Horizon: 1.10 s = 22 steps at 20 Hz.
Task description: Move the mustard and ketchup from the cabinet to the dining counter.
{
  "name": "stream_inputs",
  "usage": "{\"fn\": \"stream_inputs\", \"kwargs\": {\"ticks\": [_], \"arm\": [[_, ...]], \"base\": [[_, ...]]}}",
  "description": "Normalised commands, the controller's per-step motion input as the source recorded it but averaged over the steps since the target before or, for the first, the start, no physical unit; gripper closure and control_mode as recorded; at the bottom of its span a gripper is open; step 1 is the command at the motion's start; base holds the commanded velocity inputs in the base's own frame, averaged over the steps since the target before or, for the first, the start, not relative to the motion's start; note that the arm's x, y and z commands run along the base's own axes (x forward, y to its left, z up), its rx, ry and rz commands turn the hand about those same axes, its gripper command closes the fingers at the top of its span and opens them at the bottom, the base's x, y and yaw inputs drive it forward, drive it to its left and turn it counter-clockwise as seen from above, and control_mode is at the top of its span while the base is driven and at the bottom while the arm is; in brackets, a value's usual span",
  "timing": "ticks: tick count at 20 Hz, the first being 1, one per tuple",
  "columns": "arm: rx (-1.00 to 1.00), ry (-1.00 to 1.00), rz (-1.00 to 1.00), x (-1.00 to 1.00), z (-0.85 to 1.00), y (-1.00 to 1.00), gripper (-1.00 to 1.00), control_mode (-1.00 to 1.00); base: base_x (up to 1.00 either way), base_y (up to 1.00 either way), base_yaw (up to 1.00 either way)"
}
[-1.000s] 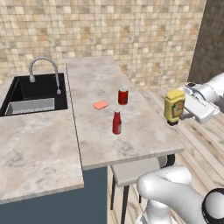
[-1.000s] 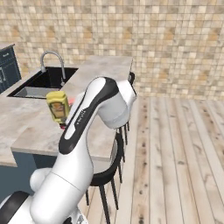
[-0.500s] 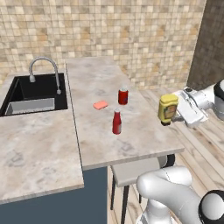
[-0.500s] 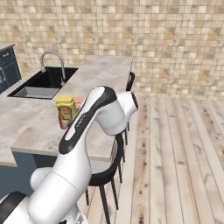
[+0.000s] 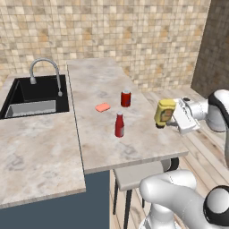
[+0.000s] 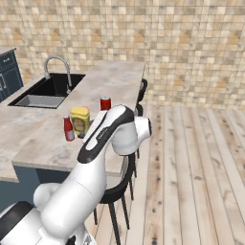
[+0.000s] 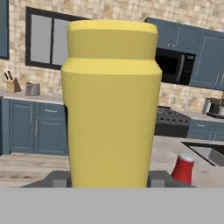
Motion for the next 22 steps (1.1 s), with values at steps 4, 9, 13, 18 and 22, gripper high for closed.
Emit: {"fn": "stream_inputs", "kwargs": {"ticks": [4,9,13,18,22], "arm": [[-0.02,-0.01,0.07,0.45,-0.24,0.0,1.0,-1.0],[-0.11,0.0,0.09,0.32,-0.23,0.0,1.0,-1.0],[-0.1,-0.01,0.04,0.24,-0.19,0.02,1.0,-1.0],[-0.02,0.0,0.0,0.24,-0.21,0.02,1.0,-1.0],[0.0,-0.05,0.0,0.25,-0.21,0.09,1.0,-1.0]], "base": [[0.0,0.0,0.0],[0.0,0.0,0.0],[0.0,0.0,0.0],[0.0,0.0,0.0],[0.0,0.0,0.0]]}}
